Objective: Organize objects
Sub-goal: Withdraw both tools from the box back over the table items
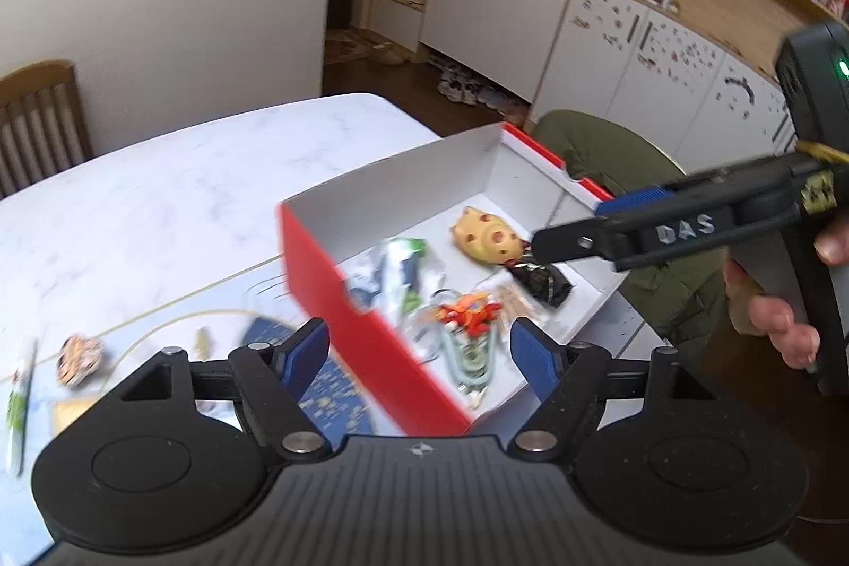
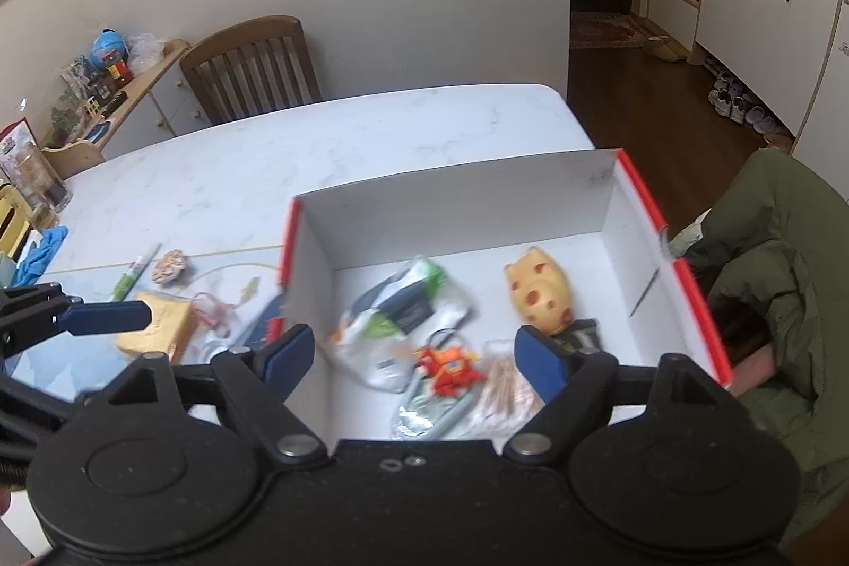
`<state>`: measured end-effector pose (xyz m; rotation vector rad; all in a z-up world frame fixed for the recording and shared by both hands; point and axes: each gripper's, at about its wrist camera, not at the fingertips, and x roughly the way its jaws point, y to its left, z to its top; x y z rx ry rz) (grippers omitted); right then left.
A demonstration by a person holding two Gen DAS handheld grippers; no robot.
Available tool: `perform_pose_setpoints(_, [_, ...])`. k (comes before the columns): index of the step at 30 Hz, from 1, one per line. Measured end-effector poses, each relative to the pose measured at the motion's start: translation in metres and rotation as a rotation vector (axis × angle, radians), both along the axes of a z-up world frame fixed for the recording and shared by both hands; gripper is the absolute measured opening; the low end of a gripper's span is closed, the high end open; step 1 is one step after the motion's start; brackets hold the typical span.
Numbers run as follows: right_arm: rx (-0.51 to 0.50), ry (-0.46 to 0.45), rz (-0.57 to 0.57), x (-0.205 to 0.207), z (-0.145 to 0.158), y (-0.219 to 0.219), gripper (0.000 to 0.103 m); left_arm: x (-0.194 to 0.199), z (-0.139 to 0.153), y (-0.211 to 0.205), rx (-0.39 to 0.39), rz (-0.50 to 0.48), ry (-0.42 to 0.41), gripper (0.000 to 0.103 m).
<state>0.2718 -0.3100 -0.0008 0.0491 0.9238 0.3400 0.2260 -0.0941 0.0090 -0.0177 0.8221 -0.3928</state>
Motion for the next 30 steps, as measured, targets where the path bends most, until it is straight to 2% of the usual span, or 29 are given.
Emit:
perform_pose_setpoints(4, [0.001,-0.013,0.002,-0.016,0.002,0.021,0.088,-0.01,0.002,0.034,-0.013,0.034,-0.002,0.075])
perform_pose_setpoints(6, [0.006,-0.017,0.005,-0.023,0.003,0.034,0.092,-0.015,0.003,0.05,-0.016,0.058,-0.005,0.08])
perform_pose_setpoints(11, [0.012,-0.027,0.029,-0.039,0.006,0.069,0.1,-0.022,0.004,0.096,-0.049,0.105,-0.008,0.083])
perform_pose_setpoints(17, [0.007,-0.028,0.062,-0.051,0.002,0.112,0.1,-0.025,0.002,0.149,-0.069,0.162,-0.011,0.087])
perform_pose_setpoints(23, [0.0,-0.006,0.098,-0.057,-0.01,0.152,0.1,-0.025,-0.007,0.194,-0.05,0.197,-0.016,0.089])
perform_pose_setpoints(26, [-0.004,0.013,0.11,-0.059,-0.019,0.17,0.1,-0.024,-0.013,0.213,-0.025,0.218,-0.022,0.1])
perform_pose_setpoints(30, [-0.022,0.036,0.133,-0.062,-0.035,0.195,0.1,-0.018,-0.024,0.24,-0.003,0.246,-0.017,0.101])
